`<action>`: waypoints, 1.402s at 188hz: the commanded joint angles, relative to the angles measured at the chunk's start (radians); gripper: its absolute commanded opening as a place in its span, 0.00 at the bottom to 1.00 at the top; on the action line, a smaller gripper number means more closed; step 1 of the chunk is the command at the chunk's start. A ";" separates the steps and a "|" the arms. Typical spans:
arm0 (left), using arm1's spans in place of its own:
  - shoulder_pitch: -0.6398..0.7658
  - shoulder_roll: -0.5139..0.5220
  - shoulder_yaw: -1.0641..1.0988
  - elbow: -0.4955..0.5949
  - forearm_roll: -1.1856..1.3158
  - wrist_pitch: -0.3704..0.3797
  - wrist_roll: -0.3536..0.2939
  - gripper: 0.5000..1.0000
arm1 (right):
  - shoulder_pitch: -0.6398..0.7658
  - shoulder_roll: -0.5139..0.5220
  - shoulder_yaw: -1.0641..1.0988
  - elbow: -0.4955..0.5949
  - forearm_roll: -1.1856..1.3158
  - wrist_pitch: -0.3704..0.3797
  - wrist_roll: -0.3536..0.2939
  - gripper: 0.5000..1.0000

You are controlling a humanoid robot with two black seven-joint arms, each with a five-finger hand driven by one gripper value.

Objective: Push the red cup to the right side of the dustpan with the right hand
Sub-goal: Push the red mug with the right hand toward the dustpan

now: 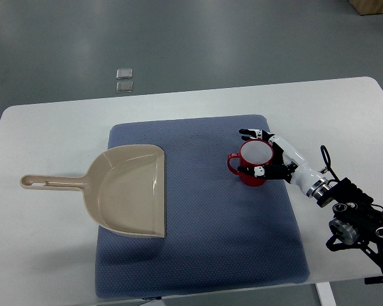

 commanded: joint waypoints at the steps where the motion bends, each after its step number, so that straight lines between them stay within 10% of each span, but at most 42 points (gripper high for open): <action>1: 0.000 0.000 0.000 0.000 0.000 0.000 0.000 1.00 | -0.002 0.014 0.000 0.000 0.001 0.000 0.000 0.86; 263: 0.000 0.000 0.000 0.000 0.000 0.000 0.000 1.00 | -0.009 0.083 -0.004 -0.002 0.103 0.012 0.000 0.86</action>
